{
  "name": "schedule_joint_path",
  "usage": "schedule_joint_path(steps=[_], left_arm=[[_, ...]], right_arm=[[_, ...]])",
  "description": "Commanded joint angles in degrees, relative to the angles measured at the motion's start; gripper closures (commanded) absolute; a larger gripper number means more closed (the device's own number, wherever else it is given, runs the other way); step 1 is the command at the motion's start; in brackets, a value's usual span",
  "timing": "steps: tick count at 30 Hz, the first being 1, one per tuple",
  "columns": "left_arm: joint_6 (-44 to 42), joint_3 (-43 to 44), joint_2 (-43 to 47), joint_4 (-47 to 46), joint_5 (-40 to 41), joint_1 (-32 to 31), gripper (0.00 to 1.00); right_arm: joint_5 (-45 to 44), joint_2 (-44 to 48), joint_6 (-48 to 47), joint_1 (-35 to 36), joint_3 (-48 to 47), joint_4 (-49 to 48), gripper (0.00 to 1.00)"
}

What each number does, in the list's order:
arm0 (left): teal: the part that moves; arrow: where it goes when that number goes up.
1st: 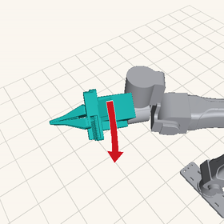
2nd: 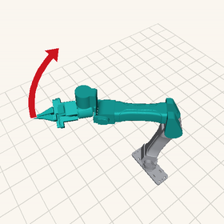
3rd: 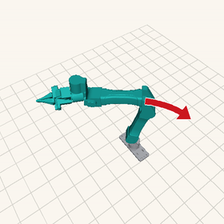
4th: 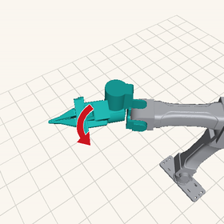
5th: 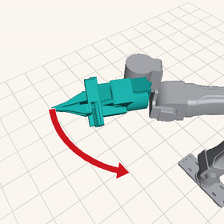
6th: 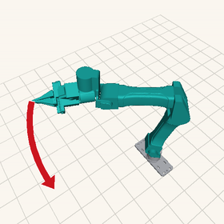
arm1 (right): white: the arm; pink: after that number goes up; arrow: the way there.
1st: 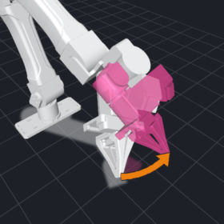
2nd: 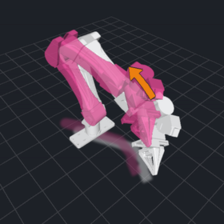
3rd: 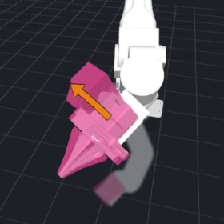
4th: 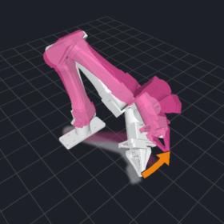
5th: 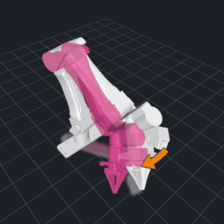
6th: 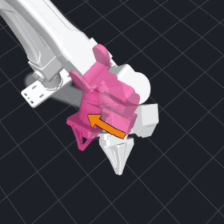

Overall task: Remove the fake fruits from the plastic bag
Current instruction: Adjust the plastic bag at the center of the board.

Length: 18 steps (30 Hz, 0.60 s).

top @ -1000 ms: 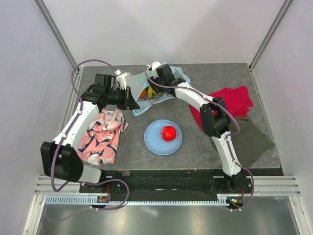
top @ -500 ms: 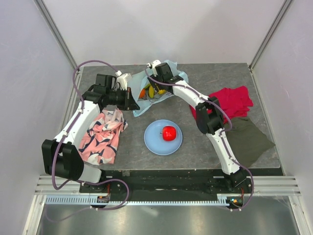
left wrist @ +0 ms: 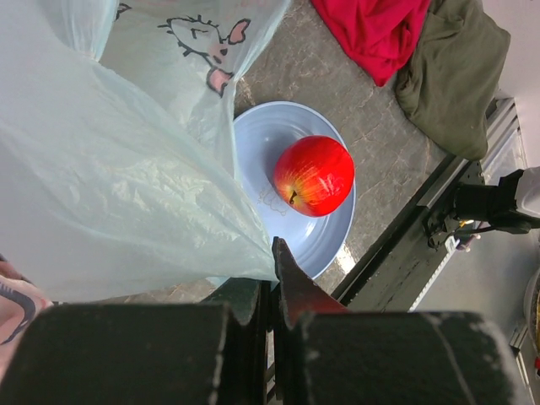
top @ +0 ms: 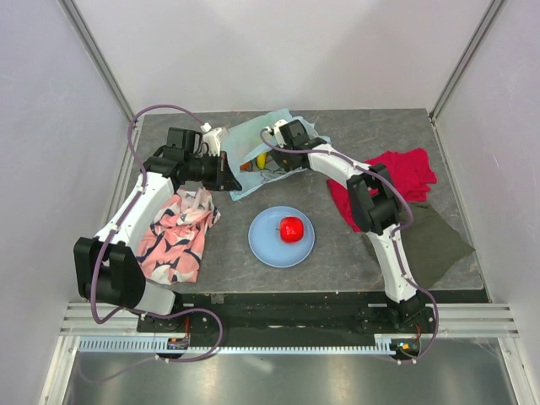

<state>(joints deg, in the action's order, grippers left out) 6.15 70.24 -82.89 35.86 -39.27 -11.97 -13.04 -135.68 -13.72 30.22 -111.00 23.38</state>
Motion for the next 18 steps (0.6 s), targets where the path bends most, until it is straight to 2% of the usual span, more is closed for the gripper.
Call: schedule_joint_path(steps=[1, 3, 11, 18], left_arm=[[-0.5, 0.8, 0.8, -1.8, -1.0, 0.2, 0.99], [-0.3, 0.3, 0.9, -2.3, -1.3, 0.2, 0.99], [-0.6, 0.2, 1.2, -1.8, -1.8, 0.2, 0.99], [-0.9, 0.3, 0.5, -1.6, -2.1, 0.2, 0.98]], right_arm=[[-0.9, 6.9, -1.5, -0.2, 3.9, 0.8, 0.11], [-0.7, 6.5, 0.0, -0.4, 3.6, 1.4, 0.10], [11.0, 4.1, 11.1, -2.2, -2.7, 4.3, 0.04], [14.8, -2.6, 10.1, -2.4, -12.3, 5.9, 0.03]])
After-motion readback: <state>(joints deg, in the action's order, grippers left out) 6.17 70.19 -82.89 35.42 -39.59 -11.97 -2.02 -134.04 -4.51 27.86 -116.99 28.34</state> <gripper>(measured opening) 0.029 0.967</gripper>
